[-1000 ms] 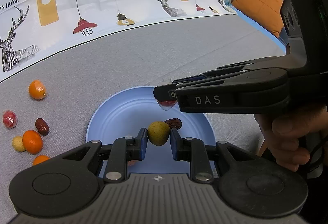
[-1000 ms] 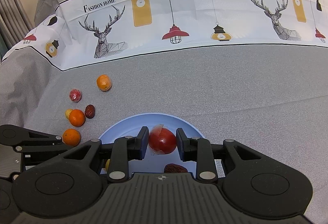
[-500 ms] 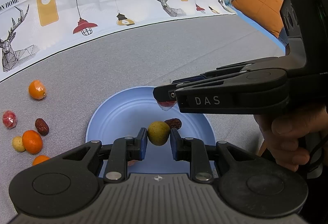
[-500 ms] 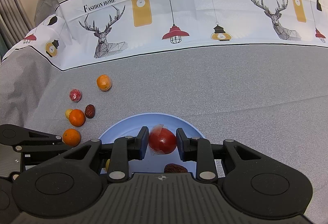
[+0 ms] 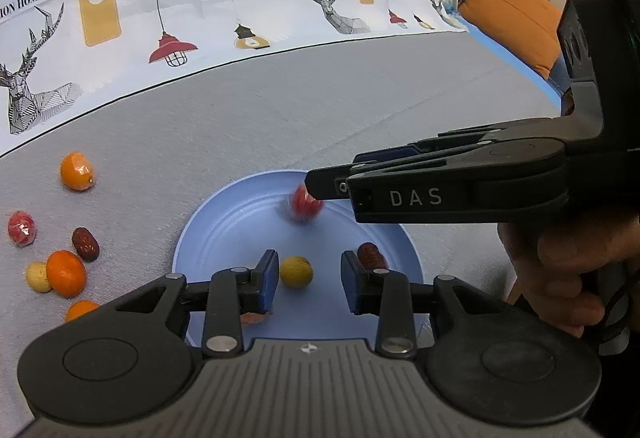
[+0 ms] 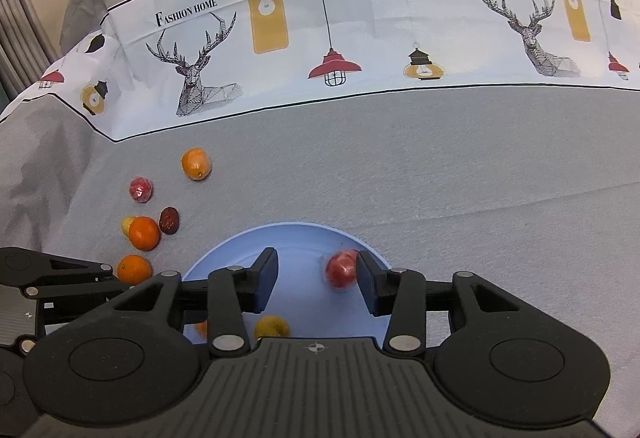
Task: Organize fruits
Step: 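Open the left tool dropping the yellow fruit while the right tool releases the red fruit into the plate, then grasp a small yellow fruit with the left tool while the right tool grasps a mandarin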
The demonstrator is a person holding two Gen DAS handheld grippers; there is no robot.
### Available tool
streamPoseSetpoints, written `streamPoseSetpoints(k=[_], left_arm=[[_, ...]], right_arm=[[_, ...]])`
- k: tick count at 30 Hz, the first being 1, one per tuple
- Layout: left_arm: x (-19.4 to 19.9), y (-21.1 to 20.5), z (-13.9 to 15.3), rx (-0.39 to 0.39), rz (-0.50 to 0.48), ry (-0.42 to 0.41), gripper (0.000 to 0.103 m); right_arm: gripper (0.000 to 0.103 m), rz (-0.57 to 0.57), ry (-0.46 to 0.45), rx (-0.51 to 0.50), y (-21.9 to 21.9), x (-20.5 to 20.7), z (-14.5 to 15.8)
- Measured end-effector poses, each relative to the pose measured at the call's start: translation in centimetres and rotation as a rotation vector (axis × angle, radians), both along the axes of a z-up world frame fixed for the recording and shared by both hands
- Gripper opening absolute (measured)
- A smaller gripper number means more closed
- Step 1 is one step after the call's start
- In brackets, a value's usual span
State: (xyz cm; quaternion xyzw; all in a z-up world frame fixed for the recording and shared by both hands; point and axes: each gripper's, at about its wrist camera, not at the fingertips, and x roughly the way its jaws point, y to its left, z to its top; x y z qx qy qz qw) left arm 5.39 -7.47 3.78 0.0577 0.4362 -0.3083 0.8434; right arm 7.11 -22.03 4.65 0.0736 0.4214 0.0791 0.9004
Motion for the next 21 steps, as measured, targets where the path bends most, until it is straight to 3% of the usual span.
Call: streamPoseSetpoints(k=[8,14,18,21], left_arm=[[0.6,1.2,0.8,0.018,0.106,-0.054,0.051],[2.0,5.5,2.4,-0.041,0.379,-0.143,0.052],[2.8,9.2,3.5,-0.112,0.563,-0.144,0.052],[2.9,11.5,4.5,-0.086,0.686,-0.167,0.052]], right_arm=[[0.045,-0.020,-0.015,-0.026,0.2,0.0,0.1],[0.045,-0.046,-0.027,-0.028,0.0,0.2,0.3],[0.045,-0.058,-0.037,-0.011,0.0,0.3,0.5],[0.045,-0.052,-0.044,0.004,0.3,0.4,0.6]])
